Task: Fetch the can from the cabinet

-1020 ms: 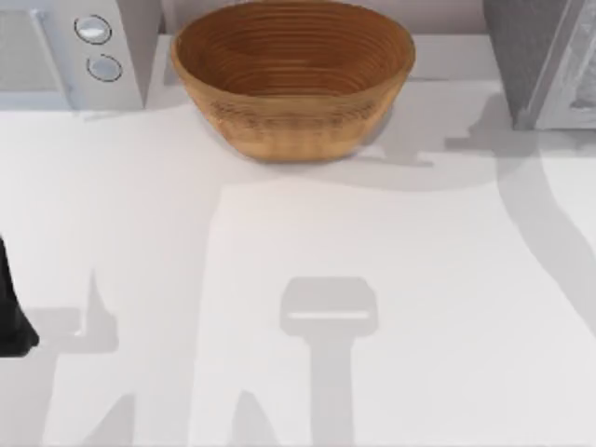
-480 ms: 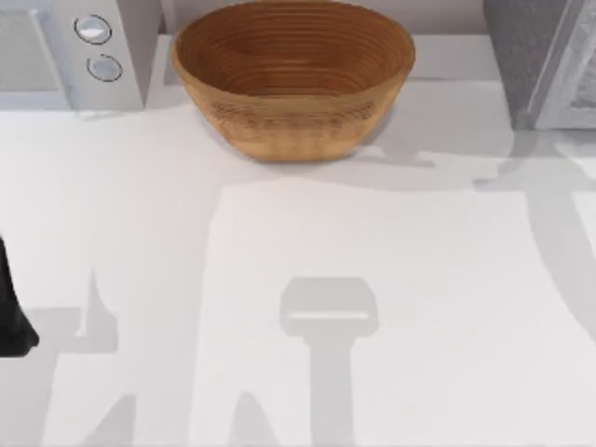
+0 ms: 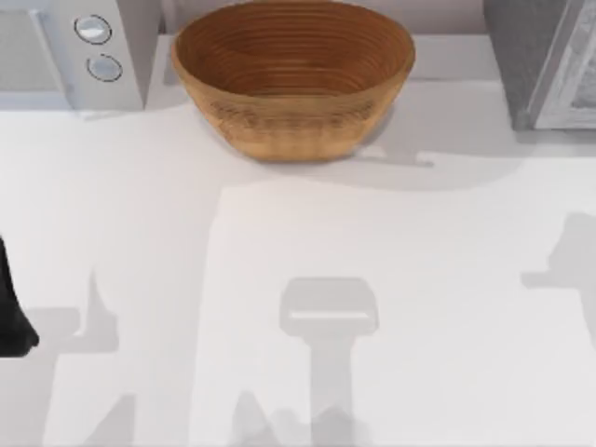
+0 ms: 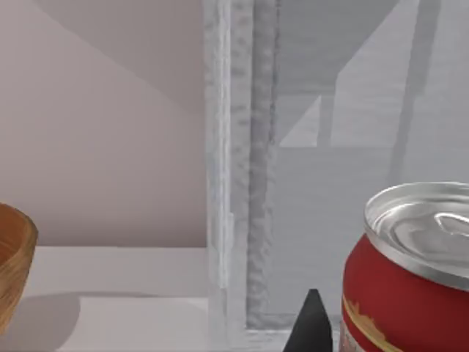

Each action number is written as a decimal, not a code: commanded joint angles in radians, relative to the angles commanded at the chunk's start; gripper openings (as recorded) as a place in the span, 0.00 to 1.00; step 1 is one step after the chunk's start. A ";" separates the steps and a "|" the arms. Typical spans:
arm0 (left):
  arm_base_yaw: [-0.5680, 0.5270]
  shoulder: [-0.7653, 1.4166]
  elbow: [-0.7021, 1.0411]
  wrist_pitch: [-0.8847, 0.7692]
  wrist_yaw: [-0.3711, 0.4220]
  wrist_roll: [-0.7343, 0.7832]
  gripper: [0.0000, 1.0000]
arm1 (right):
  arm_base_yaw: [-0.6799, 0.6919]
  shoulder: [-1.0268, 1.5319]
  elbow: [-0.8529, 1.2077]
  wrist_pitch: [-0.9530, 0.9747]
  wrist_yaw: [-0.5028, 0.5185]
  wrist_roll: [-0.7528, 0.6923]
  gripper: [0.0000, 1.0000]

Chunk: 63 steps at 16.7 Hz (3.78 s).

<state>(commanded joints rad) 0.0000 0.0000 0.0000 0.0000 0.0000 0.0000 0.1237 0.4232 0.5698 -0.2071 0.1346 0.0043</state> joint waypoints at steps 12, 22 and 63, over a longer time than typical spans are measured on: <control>0.000 0.000 0.000 0.000 0.000 0.000 1.00 | -0.124 -0.423 -0.570 0.207 -0.135 -0.004 0.00; 0.000 0.000 0.000 0.000 0.000 0.000 1.00 | -0.167 -0.125 -0.458 0.473 -0.319 0.020 0.00; 0.000 0.000 0.000 0.000 0.000 0.000 1.00 | -0.599 1.936 0.222 1.818 -1.350 0.044 0.30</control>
<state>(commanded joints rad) 0.0000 0.0000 0.0000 0.0000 0.0000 0.0000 -0.4754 2.3590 0.7920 1.6108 -1.2153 0.0478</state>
